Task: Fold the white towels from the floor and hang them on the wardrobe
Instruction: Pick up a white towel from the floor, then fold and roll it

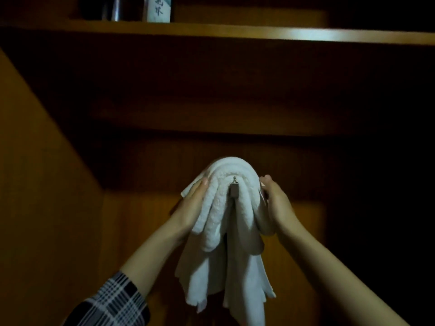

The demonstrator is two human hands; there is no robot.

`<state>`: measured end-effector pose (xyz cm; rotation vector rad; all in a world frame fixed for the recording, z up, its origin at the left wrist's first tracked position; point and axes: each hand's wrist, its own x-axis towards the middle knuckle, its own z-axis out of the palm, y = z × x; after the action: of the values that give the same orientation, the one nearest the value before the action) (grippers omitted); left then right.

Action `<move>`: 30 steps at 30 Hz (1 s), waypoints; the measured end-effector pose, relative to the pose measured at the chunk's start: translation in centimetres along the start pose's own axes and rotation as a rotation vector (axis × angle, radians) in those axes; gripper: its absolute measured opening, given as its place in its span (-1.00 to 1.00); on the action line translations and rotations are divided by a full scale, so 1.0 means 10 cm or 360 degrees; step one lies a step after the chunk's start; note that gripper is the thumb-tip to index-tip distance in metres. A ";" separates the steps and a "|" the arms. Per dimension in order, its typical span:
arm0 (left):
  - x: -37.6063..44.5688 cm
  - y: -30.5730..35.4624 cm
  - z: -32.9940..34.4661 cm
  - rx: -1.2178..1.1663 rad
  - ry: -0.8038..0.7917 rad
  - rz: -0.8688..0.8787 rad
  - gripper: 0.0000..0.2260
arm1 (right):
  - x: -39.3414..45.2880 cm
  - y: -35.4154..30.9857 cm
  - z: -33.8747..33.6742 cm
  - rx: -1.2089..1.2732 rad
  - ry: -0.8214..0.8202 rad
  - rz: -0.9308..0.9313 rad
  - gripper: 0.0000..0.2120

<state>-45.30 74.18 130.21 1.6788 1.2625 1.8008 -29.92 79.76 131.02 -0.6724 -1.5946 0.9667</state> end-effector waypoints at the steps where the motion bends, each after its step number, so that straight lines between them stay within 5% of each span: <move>1: -0.06 0.00 -0.04 0.0049 0.0067 0.0015 -0.68 | -0.10 0.01 -0.04 -0.0155 0.0130 -0.0136 -0.64; 5: -0.52 0.00 -0.19 0.0717 0.0343 0.0088 -0.82 | -0.55 0.04 -0.10 -0.0328 0.0254 -0.0581 -0.81; 9: -1.09 -0.01 -0.31 0.1179 0.0276 0.0048 -0.85 | -1.03 0.14 -0.07 -0.0466 -0.0012 -0.0620 -0.78; 13: -1.83 -0.07 -0.46 0.1457 -0.0034 -0.0228 -0.87 | -1.49 0.43 0.07 -0.0632 -0.0557 -0.0344 -0.75; 16: -2.48 -0.17 -0.62 0.1590 -0.0497 -0.0583 -0.79 | -1.89 0.68 0.27 -0.0706 -0.0991 -0.0188 -0.81; 20: -3.44 -0.25 -0.82 0.1569 -0.0908 -0.1104 -0.72 | -2.53 0.94 0.68 -0.0769 -0.1580 -0.0058 -0.89; 25: -4.71 -0.43 -1.07 0.1430 -0.0802 -0.1494 -0.71 | -3.38 1.23 1.20 -0.0768 -0.2140 0.0037 -0.83; 30: -5.95 -0.38 -1.30 0.1250 -0.0598 -0.1839 -0.69 | -4.31 1.48 1.71 -0.0743 -0.2394 0.0157 -0.88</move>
<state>-45.41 25.60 93.21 1.0066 2.2089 0.3052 -37.18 47.41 95.37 -0.2388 -3.1889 1.2595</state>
